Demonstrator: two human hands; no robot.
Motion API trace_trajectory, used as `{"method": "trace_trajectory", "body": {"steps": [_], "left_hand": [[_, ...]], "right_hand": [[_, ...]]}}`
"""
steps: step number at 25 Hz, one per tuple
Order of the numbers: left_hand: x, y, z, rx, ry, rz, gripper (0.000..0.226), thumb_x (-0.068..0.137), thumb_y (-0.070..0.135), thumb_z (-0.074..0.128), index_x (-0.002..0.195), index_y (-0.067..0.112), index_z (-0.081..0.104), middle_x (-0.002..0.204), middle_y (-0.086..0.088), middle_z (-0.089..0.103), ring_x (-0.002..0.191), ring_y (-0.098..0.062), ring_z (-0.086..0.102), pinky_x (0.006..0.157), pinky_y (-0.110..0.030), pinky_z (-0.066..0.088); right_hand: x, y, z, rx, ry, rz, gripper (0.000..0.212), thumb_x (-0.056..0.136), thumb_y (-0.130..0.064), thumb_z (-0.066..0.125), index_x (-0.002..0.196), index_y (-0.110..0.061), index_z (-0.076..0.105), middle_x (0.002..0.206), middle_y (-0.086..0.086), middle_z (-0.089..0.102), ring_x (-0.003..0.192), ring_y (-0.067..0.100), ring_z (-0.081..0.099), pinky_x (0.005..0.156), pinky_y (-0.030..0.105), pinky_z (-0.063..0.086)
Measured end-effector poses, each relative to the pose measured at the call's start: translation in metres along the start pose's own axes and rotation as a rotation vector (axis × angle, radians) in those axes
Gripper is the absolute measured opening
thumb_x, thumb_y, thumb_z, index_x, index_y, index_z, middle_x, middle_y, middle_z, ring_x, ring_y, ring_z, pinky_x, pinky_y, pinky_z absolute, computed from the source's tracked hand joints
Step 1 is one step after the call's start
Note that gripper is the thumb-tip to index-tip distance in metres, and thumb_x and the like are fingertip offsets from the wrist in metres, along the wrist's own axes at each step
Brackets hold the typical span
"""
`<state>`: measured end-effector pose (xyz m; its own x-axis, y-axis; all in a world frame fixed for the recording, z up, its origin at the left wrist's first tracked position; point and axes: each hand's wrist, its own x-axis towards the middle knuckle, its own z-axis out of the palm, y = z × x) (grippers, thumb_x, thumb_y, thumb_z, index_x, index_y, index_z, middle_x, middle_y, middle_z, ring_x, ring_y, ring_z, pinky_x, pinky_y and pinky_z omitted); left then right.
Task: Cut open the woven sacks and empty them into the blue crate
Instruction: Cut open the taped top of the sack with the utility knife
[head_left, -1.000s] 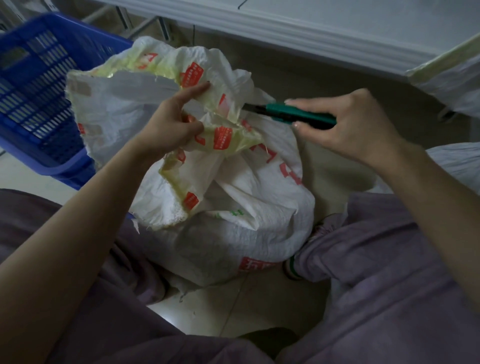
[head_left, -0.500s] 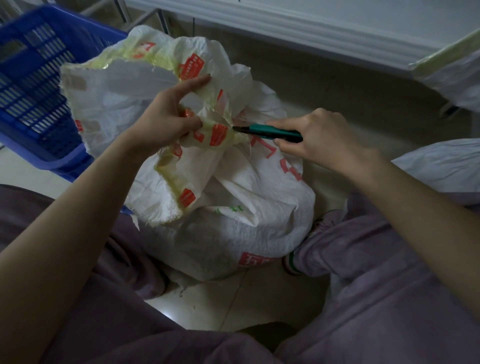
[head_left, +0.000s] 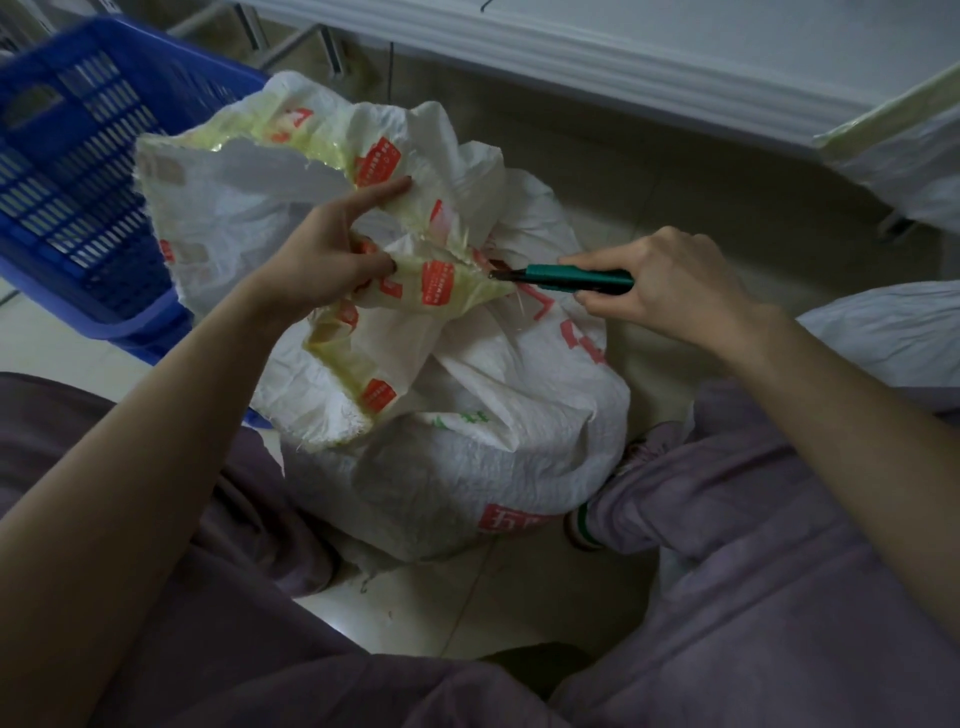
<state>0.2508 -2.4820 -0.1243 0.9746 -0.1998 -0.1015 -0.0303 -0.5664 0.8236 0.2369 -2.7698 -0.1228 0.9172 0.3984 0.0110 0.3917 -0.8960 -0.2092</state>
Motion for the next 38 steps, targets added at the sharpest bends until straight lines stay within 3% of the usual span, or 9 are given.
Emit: {"method": "trace_trajectory", "body": {"steps": [5, 8, 12, 15, 18, 25, 31, 35, 38], "left_hand": [[0.007, -0.019, -0.031, 0.031, 0.159, -0.07, 0.066, 0.088, -0.004, 0.05, 0.142, 0.032, 0.035, 0.112, -0.01, 0.055, 0.061, -0.005, 0.058, 0.052, -0.015, 0.051], [0.003, -0.022, -0.037, 0.048, 0.157, -0.072, 0.067, 0.089, 0.0, 0.051, 0.143, 0.035, 0.033, 0.111, -0.007, 0.054, 0.068, -0.008, 0.058, 0.052, -0.011, 0.051], [-0.006, -0.011, -0.014, 0.018, 0.069, -0.053, 0.07, 0.089, 0.001, 0.054, 0.145, 0.033, 0.028, 0.114, -0.007, 0.049, 0.064, -0.003, 0.062, 0.053, -0.012, 0.05], [-0.009, -0.006, -0.013, -0.021, 0.075, -0.037, 0.073, 0.087, -0.002, 0.055, 0.146, 0.03, 0.026, 0.13, -0.003, 0.042, 0.065, 0.004, 0.064, 0.055, -0.011, 0.05], [-0.01, -0.001, -0.005, -0.024, 0.041, -0.005, 0.074, 0.086, -0.005, 0.055, 0.146, 0.027, 0.026, 0.135, -0.001, 0.039, 0.064, 0.002, 0.063, 0.057, -0.012, 0.052], [-0.004, 0.001, -0.004, 0.001, 0.033, 0.022, 0.074, 0.085, -0.003, 0.056, 0.145, 0.028, 0.028, 0.141, 0.004, 0.032, 0.081, 0.002, 0.063, 0.064, -0.01, 0.051], [-0.004, -0.009, -0.011, 0.032, 0.114, -0.034, 0.071, 0.086, 0.001, 0.057, 0.144, 0.03, 0.028, 0.137, 0.006, 0.031, 0.086, -0.005, 0.058, 0.061, -0.011, 0.052], [-0.002, -0.026, -0.025, -0.017, 0.225, -0.122, 0.068, 0.087, 0.004, 0.057, 0.142, 0.034, 0.032, 0.139, -0.007, 0.039, 0.087, -0.013, 0.06, 0.063, -0.023, 0.052], [-0.002, -0.026, -0.028, -0.078, 0.239, -0.145, 0.064, 0.087, 0.008, 0.058, 0.139, 0.037, 0.034, 0.137, -0.012, 0.041, 0.092, -0.015, 0.061, 0.064, -0.023, 0.051]], "right_hand": [[-0.013, 0.028, -0.003, -0.272, -0.144, 0.13, 0.04, 0.091, -0.045, 0.056, 0.131, -0.042, 0.052, 0.109, 0.006, 0.067, 0.096, 0.026, 0.06, 0.069, 0.033, 0.042], [-0.015, 0.039, -0.003, 0.016, 0.033, 0.209, 0.041, 0.089, -0.039, 0.061, 0.13, -0.035, 0.056, 0.117, 0.005, 0.067, 0.093, 0.024, 0.062, 0.078, 0.034, 0.047], [-0.001, 0.014, 0.002, 0.329, 0.213, 0.015, 0.039, 0.087, -0.031, 0.066, 0.126, -0.027, 0.061, 0.118, -0.002, 0.067, 0.073, -0.002, 0.061, 0.076, 0.019, 0.052], [0.004, 0.008, -0.002, 0.273, 0.2, -0.044, 0.039, 0.087, -0.035, 0.065, 0.126, -0.033, 0.06, 0.112, -0.002, 0.07, 0.082, 0.014, 0.067, 0.075, 0.034, 0.055], [0.01, -0.002, -0.003, 0.145, 0.158, -0.112, 0.039, 0.089, -0.038, 0.061, 0.127, -0.037, 0.057, 0.103, -0.001, 0.073, 0.071, 0.014, 0.06, 0.065, 0.03, 0.048], [0.015, -0.007, 0.005, -0.161, 0.005, -0.116, 0.043, 0.092, -0.046, 0.05, 0.135, -0.047, 0.044, 0.099, 0.006, 0.07, 0.086, 0.025, 0.062, 0.064, 0.031, 0.038], [0.002, 0.013, -0.008, -0.028, 0.008, 0.02, 0.042, 0.09, -0.043, 0.058, 0.131, -0.04, 0.053, 0.109, 0.0, 0.07, 0.081, 0.013, 0.056, 0.067, 0.028, 0.039], [-0.009, 0.032, -0.025, 0.041, 0.047, 0.131, 0.039, 0.084, -0.039, 0.064, 0.123, -0.039, 0.061, 0.105, 0.001, 0.071, 0.088, 0.023, 0.063, 0.076, 0.038, 0.051], [-0.008, 0.036, -0.027, 0.229, 0.152, 0.194, 0.033, 0.082, -0.037, 0.068, 0.113, -0.028, 0.069, 0.094, 0.003, 0.071, 0.077, 0.022, 0.064, 0.074, 0.046, 0.055]]}}
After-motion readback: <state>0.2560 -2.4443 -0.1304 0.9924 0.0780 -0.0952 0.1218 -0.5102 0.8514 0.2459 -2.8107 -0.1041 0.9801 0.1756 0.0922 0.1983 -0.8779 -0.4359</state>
